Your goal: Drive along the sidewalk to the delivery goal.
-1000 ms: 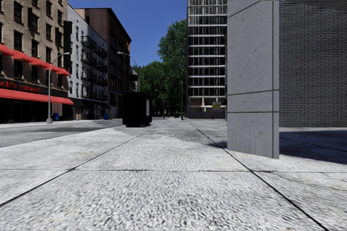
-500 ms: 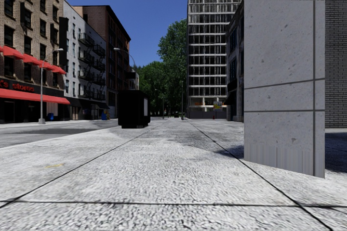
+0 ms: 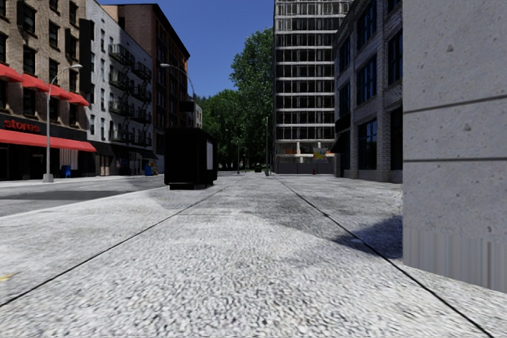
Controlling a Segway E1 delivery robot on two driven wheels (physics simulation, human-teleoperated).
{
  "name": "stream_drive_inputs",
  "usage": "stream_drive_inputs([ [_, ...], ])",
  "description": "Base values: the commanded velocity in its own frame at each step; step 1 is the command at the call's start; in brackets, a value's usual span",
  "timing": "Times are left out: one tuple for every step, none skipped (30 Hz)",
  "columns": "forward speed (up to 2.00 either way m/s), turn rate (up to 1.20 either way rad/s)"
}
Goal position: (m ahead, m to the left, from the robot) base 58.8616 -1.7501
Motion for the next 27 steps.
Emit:
stream_drive_inputs([
  [2.0, 0.0],
  [2.0, 0.0],
  [2.0, 0.0],
  [2.0, 0.0],
  [2.0, 0.0],
  [2.0, 0.0],
  [2.0, 0.0],
  [2.0, 0.0],
  [2.0, 0.0],
  [2.0, 0.0],
  [2.0, 0.0],
  [2.0, 0.0],
  [2.0, 0.0],
  [2.0, 0.0],
  [2.0, 0.0],
  [2.0, 0.0],
  [2.0, 0.0],
  [2.0, 0.0],
  [2.0, 0.0],
  [2.0, 0.0],
  [2.0, 0.0],
  [2.0, 0.0],
  [2.0, 0.0],
  [2.0, 0.0],
  [2.0, 0.0],
  [2.0, 0.0],
  [2.0, 0.0],
])
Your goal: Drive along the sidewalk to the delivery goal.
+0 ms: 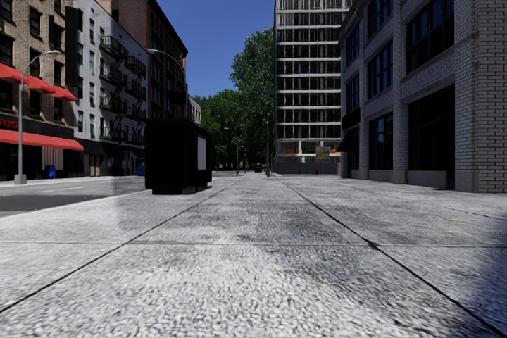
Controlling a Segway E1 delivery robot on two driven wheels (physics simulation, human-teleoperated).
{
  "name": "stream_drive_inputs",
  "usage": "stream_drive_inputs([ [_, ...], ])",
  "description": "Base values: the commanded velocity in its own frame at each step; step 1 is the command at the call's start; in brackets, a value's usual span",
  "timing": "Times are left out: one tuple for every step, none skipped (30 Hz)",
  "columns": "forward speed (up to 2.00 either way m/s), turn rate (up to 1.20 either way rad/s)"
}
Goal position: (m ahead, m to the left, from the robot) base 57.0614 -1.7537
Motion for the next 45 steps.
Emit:
stream_drive_inputs([
  [2.0, 0.0],
  [2.0, 0.0],
  [2.0, 0.0],
  [2.0, 0.0],
  [2.0, 0.0],
  [2.0, 0.0],
  [2.0, 0.0],
  [2.0, 0.0],
  [2.0, 0.0],
  [2.0, 0.0],
  [2.0, 0.0],
  [2.0, 0.0],
  [2.0, 0.0],
  [2.0, 0.0],
  [2.0, 0.0],
  [2.0, 0.0],
  [2.0, 0.0],
  [2.0, 0.0],
  [2.0, 0.0],
  [2.0, 0.0],
  [2.0, 0.0],
  [2.0, 0.0],
  [2.0, 0.0],
  [2.0, 0.0],
  [2.0, 0.0],
  [2.0, 0.0],
  [2.0, 0.0],
  [2.0, 0.0],
  [2.0, 0.0],
  [2.0, 0.0],
  [2.0, 0.0],
  [2.0, 0.0],
  [2.0, 0.0],
  [2.0, 0.0],
  [2.0, 0.0],
  [2.0, 0.0],
  [2.0, 0.0],
  [2.0, 0.0],
  [2.0, 0.0],
  [2.0, 0.0],
  [2.0, 0.0],
  [2.0, 0.0],
  [2.0, 0.0],
  [2.0, 0.0],
  [2.0, 0.0],
])
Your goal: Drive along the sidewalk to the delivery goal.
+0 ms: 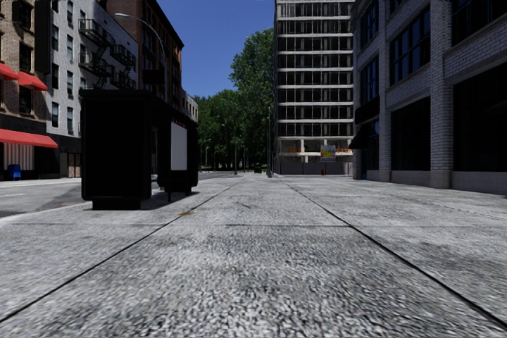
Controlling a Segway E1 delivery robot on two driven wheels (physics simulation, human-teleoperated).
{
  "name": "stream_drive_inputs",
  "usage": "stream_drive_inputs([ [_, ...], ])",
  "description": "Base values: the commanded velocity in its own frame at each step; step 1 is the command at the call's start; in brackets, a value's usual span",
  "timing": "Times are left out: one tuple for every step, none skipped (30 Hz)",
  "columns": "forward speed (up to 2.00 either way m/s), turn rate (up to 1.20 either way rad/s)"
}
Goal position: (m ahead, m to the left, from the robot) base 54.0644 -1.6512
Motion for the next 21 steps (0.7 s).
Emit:
stream_drive_inputs([
  [2.0, 0.0],
  [2.0, 0.0],
  [2.0, 0.0],
  [2.0, 0.0],
  [2.0, 0.0],
  [2.0, 0.0],
  [2.0, 0.0],
  [2.0, 0.0],
  [2.0, 0.0],
  [2.0, 0.0],
  [2.0, 0.0],
  [2.0, 0.0],
  [2.0, 0.0],
  [2.0, 0.0],
  [2.0, 0.0],
  [2.0, 0.0],
  [2.0, 0.0],
  [2.0, 0.0],
  [2.0, 0.0],
  [2.0, 0.0],
  [2.0, 0.0],
])
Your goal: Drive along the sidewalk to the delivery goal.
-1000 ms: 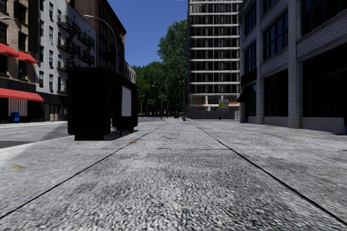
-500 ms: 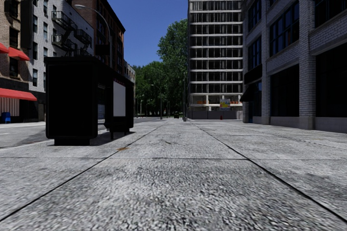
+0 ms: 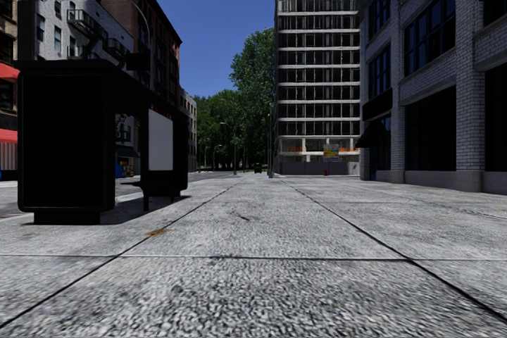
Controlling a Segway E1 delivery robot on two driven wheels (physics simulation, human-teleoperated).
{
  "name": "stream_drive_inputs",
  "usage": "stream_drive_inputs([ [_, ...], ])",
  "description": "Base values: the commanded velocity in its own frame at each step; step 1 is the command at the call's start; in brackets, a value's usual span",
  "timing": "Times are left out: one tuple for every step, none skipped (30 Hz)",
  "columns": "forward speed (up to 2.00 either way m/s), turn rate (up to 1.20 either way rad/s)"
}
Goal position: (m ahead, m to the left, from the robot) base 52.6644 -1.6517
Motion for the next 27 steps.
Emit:
stream_drive_inputs([
  [2.0, 0.0],
  [2.0, 0.0],
  [2.0, 0.0],
  [2.0, 0.0],
  [2.0, 0.0],
  [2.0, 0.0],
  [2.0, 0.0],
  [2.0, 0.0],
  [2.0, 0.0],
  [2.0, 0.0],
  [2.0, 0.0],
  [2.0, 0.0],
  [2.0, 0.0],
  [2.0, 0.0],
  [2.0, 0.0],
  [2.0, 0.0],
  [2.0, 0.0],
  [2.0, 0.0],
  [2.0, 0.0],
  [2.0, 0.0],
  [2.0, 0.0],
  [2.0, 0.0],
  [2.0, 0.0],
  [2.0, 0.0],
  [2.0, 0.0],
  [2.0, 0.0],
  [2.0, 0.0],
])
